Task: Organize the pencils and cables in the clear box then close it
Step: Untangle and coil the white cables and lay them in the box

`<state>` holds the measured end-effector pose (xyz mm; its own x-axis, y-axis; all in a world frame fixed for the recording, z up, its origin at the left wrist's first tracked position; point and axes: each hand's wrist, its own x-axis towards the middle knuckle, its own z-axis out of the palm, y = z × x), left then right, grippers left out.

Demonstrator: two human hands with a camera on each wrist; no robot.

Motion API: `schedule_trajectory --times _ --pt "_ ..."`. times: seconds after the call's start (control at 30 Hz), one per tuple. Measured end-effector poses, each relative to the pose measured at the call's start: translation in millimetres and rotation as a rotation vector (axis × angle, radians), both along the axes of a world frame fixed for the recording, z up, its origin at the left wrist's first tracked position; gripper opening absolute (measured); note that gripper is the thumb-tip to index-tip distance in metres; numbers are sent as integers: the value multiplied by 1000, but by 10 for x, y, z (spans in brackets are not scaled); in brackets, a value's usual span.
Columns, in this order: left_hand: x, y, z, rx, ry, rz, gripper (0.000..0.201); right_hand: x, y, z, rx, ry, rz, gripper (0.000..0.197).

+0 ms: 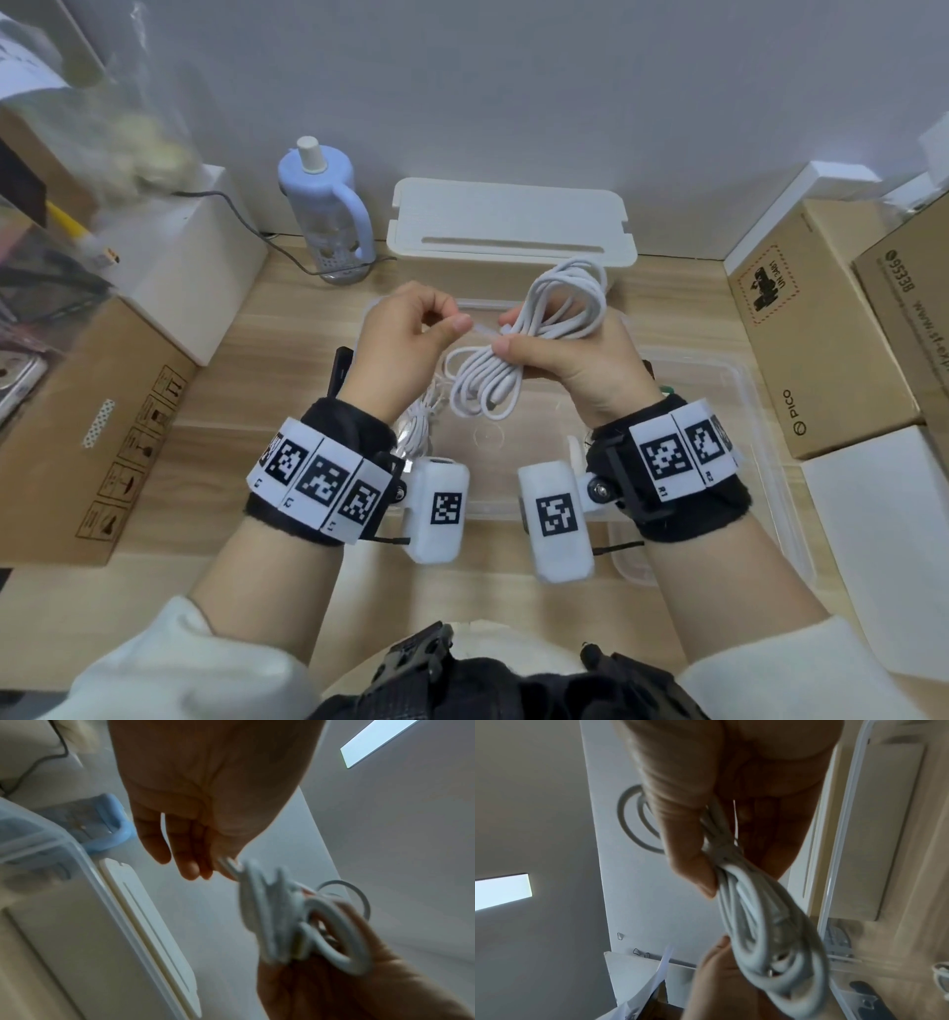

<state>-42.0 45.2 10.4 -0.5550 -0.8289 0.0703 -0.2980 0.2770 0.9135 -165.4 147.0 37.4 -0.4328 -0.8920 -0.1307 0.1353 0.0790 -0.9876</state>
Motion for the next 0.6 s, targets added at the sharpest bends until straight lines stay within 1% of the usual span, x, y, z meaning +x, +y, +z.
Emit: schedule_trajectory --times 0.07,0.13,0.17,0.23,0.3,0.37,0.43,0.5,0.53,0.6 --pt "9 -31 -88 29 -43 24 24 0 -34 -41 55 1 37 22" --pt "32 -44 -169 55 -104 48 22 -48 -104 -134 161 -36 66 19" --pt "56 -58 -208 63 -138 74 19 -89 -154 -214 244 -49 86 16" --pt "116 -105 -267 43 -250 153 8 -174 -238 -408 479 -26 181 14" --pt "173 -187 -309 9 -400 226 21 -227 -338 -641 735 -23 319 13" --pt "197 -257 -326 73 -473 252 32 -228 -429 -842 926 -99 384 13" --pt "204 -316 -391 237 -467 217 41 -244 -526 -1019 1022 -86 424 17" --pt "210 -351 -458 375 -401 185 48 -257 -605 -1129 1035 -115 427 16" --pt "208 -358 -472 406 -365 189 48 -263 -630 -1155 1034 -124 425 14" --pt "212 -373 -494 444 -307 198 46 -259 -641 -1127 1035 -83 448 14"
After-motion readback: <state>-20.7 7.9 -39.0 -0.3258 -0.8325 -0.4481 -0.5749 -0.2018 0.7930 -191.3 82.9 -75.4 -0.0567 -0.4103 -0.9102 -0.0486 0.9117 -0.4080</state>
